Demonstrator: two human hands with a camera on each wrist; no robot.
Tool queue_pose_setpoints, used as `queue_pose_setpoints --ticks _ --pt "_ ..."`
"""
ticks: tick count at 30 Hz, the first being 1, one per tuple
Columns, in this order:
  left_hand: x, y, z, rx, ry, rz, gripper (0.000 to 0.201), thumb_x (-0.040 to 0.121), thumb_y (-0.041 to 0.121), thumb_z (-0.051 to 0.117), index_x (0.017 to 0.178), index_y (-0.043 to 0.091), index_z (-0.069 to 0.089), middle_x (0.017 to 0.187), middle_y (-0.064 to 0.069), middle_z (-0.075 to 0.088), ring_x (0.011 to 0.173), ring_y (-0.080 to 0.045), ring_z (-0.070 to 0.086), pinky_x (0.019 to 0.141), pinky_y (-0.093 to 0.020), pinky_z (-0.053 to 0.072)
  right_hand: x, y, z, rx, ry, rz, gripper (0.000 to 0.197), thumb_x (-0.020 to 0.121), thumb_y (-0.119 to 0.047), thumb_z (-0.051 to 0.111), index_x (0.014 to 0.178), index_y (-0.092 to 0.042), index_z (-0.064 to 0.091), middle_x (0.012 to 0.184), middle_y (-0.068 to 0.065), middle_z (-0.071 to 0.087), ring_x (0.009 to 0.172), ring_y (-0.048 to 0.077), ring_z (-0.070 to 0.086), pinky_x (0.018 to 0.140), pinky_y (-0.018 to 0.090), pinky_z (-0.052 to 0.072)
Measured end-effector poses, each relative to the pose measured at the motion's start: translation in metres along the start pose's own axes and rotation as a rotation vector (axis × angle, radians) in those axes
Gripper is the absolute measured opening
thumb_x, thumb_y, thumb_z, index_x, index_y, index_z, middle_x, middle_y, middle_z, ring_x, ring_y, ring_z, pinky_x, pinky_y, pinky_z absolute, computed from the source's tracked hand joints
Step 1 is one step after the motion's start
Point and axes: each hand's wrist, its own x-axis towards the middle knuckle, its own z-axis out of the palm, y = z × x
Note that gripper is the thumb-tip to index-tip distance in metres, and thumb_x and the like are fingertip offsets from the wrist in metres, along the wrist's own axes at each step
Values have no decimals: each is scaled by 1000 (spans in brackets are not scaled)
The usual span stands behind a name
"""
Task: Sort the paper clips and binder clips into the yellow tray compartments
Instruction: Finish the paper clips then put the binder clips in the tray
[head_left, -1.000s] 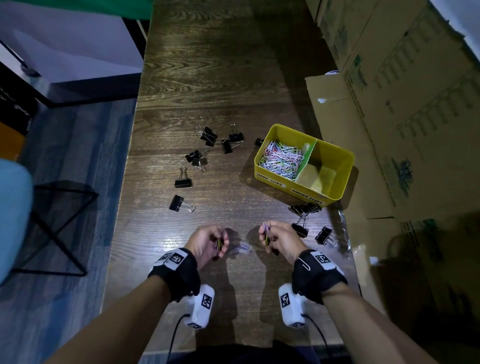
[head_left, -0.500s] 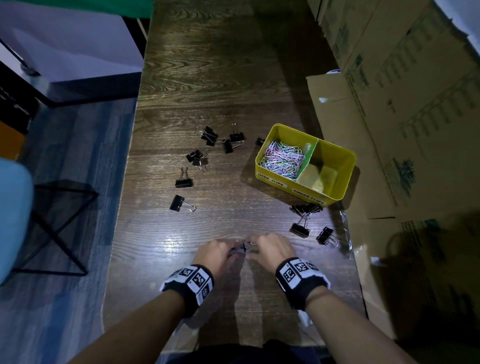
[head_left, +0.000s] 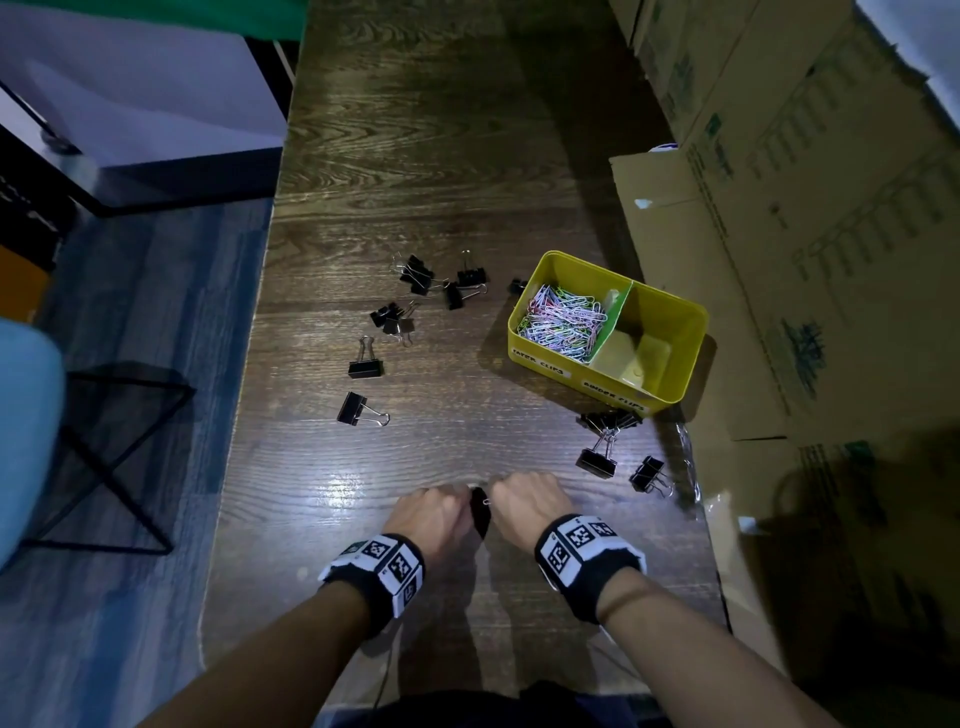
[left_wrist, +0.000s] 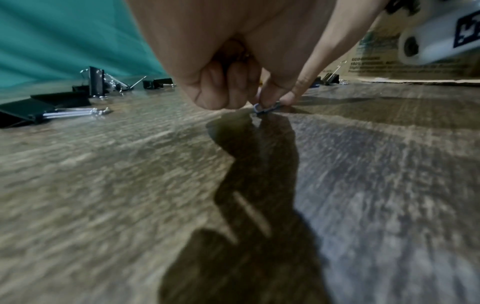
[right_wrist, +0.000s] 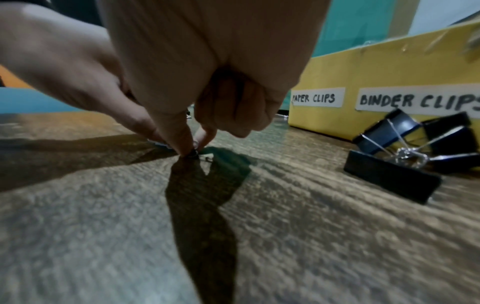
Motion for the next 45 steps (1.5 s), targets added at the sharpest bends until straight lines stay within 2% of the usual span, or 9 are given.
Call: queue_pose_setpoints --ticks 7,13,18,23,28,35,39,42,45 --pt "5 -9 -11 -242 -35 -193 7 89 26 48 87 21 52 84 -7 65 77 -25 58 68 -29 43 4 -6 20 -26 5 29 27 94 -11 39 115 -1 51 103 14 68 93 30 66 72 36 46" --pt "28 -18 -29 -1363 -163 -674 18 76 16 35 60 22 31 46 5 24 37 -8 17 41 -8 12 -5 13 15 303 68 86 25 98 -25 39 109 -7 53 95 12 64 84 28 62 70 35 48" --pt "45 -7 -73 -1617 -186 -462 12 74 25 30 62 21 30 54 5 22 46 -11 15 46 -24 6 -23 44 -30 871 248 158 19 99 -25 35 88 -14 46 73 1 50 62 22 49 59 33 39" --pt "95 35 -134 -1543 -182 -232 24 85 25 29 65 18 42 54 3 34 46 -11 25 44 -23 15 -24 82 -93 1240 502 206 24 98 -28 30 80 -22 45 71 -7 42 66 12 41 69 34 33" --pt "147 91 -175 -1384 -28 -148 25 90 15 38 75 9 57 55 -1 53 46 -14 48 46 -22 35 8 112 -141 1058 584 346 26 93 -32 38 70 -23 46 72 -1 50 77 23 48 70 31 31" --pt "175 96 -166 -972 6 -88 35 92 30 51 106 1 65 96 -16 66 84 -28 60 80 -35 46 35 125 -150 798 344 391 34 94 -27 46 123 -13 58 119 17 63 110 31 58 90 30 43" --pt "173 73 -170 -1121 202 -54 17 93 14 53 84 10 67 81 -8 65 69 -11 61 59 -22 53 22 130 -140 865 402 296 45 94 -28 54 138 -19 47 140 2 51 132 21 43 109 31 32" --pt "189 39 -167 -1017 353 -85 23 91 14 53 73 20 67 75 -8 67 65 -17 62 52 -28 52 8 131 -130 977 546 281 41 89 -24 63 129 -18 56 129 -1 60 123 14 53 109 37 38" --pt "205 20 -165 -655 379 -77 20 91 22 49 92 22 69 94 -13 71 82 -27 66 74 -35 55 -19 126 -123 1194 503 203 26 88 -20 65 113 -16 66 95 0 73 84 11 69 83 36 57"
